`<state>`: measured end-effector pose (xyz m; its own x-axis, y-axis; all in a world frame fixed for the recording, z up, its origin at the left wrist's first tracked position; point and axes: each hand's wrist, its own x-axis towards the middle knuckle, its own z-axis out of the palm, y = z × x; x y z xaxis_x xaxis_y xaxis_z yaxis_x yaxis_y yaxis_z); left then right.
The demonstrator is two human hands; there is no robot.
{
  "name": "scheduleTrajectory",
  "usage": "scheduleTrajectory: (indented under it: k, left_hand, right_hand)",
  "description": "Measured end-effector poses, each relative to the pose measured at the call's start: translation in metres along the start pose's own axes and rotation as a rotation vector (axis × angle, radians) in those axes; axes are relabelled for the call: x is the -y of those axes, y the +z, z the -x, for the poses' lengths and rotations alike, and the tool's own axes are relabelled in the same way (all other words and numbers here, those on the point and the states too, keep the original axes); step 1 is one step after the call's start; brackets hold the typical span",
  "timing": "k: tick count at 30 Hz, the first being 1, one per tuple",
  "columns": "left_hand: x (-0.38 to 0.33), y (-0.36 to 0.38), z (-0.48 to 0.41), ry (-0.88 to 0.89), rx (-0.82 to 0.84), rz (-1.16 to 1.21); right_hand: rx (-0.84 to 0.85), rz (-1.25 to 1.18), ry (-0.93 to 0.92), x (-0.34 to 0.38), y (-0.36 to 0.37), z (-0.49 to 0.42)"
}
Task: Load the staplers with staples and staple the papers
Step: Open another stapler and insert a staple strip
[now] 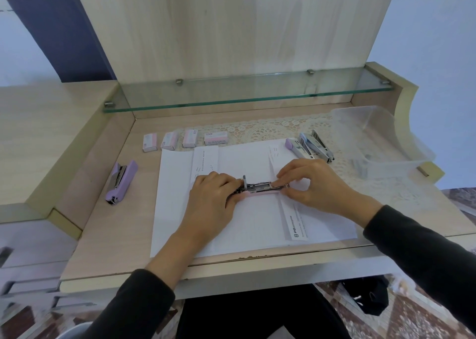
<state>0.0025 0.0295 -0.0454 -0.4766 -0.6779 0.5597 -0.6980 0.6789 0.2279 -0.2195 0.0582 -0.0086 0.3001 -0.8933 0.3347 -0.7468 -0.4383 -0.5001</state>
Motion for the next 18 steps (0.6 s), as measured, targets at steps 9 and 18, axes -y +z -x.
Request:
scheduleTrajectory:
  k: [9,18]
  left_hand:
    - [0.000,-0.001,0.000,0.053,-0.092,0.022]
    - [0.006,0.004,0.000,0.127,0.006,-0.054]
  right_hand:
    - [-0.044,-0.070,0.151,0.002,0.007,-0.001]
    - [-0.126,-0.113,0.091,0.001,0.020,0.000]
